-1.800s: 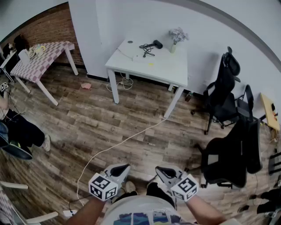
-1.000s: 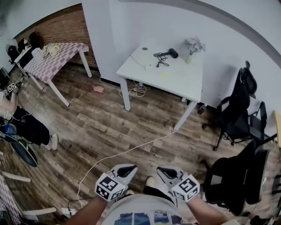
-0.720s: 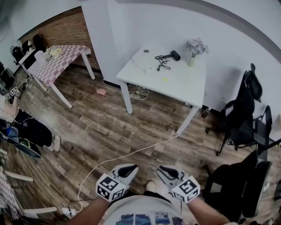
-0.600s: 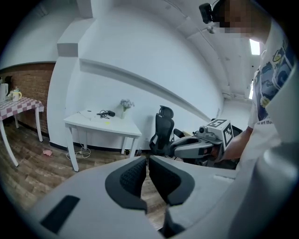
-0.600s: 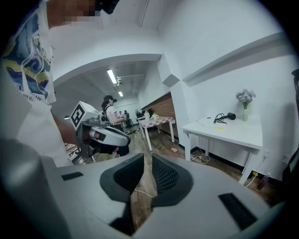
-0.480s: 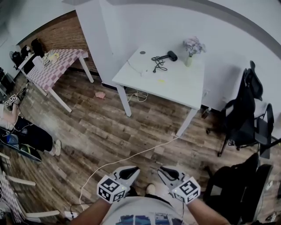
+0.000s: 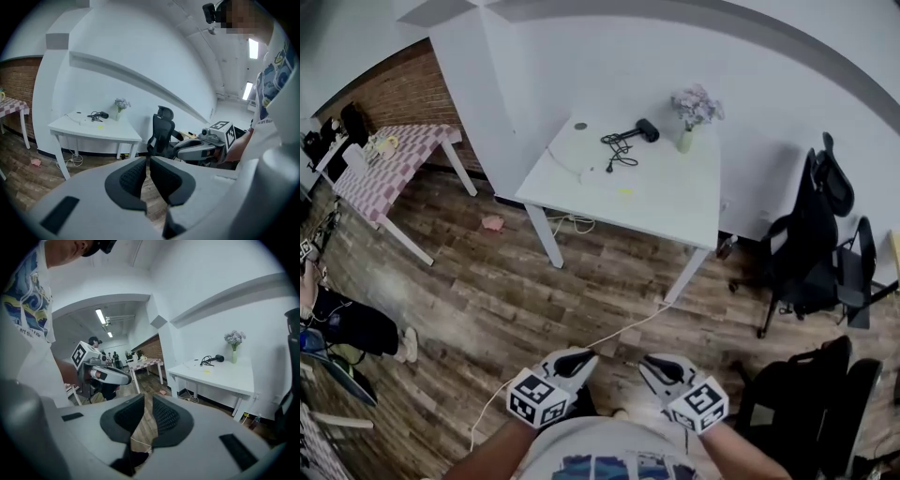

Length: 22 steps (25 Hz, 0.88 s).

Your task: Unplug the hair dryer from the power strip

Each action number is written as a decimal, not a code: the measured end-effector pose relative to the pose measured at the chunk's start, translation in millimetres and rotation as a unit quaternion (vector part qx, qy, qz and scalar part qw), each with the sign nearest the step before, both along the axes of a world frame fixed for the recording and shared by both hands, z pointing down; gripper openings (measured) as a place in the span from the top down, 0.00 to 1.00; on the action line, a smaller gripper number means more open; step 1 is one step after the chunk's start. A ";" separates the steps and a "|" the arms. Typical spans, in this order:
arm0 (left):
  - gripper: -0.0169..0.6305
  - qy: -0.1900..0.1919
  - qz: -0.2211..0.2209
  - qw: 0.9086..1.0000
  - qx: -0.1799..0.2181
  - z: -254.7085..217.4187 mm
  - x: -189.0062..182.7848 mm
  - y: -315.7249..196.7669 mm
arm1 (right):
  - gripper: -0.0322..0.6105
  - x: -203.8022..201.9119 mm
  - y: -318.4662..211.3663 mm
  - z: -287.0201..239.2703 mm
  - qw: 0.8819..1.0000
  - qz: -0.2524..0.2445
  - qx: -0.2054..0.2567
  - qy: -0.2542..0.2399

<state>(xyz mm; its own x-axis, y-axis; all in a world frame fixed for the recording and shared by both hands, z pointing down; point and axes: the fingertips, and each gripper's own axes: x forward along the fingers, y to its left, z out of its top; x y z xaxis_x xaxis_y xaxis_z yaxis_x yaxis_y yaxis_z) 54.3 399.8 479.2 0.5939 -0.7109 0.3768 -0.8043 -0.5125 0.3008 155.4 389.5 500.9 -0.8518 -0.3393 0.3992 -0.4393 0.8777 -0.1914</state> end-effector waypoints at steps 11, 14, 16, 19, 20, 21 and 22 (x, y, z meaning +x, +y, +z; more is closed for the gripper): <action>0.89 0.003 0.062 0.998 0.016 -11.3 -95.3 -145.7 | 0.88 -101.5 -130.5 -20.0 0.997 0.074 0.012 0.002; 0.89 0.011 0.083 0.996 0.018 -10.4 -115.4 -178.4 | 0.91 -120.5 -158.6 -22.9 0.995 0.101 0.022 0.010; 0.88 0.015 0.099 0.995 0.027 -10.1 -129.4 -194.3 | 0.93 -134.2 -172.0 -23.1 0.992 0.123 0.021 0.021; 0.88 0.011 0.105 0.994 0.029 -6.3 -154.4 -212.7 | 0.91 -158.6 -186.1 -17.4 0.991 0.130 0.025 0.025; 0.87 0.012 0.103 0.994 0.027 -4.7 -161.2 -218.2 | 0.91 -165.3 -190.0 -15.0 0.991 0.125 0.030 0.026; 0.87 0.015 0.099 0.995 0.024 -3.3 -167.1 -222.8 | 0.91 -171.2 -193.1 -13.5 0.992 0.122 0.029 0.030; 0.87 0.019 0.096 0.995 0.020 -1.8 -172.6 -227.2 | 0.91 -176.5 -196.7 -12.4 0.992 0.122 0.024 0.036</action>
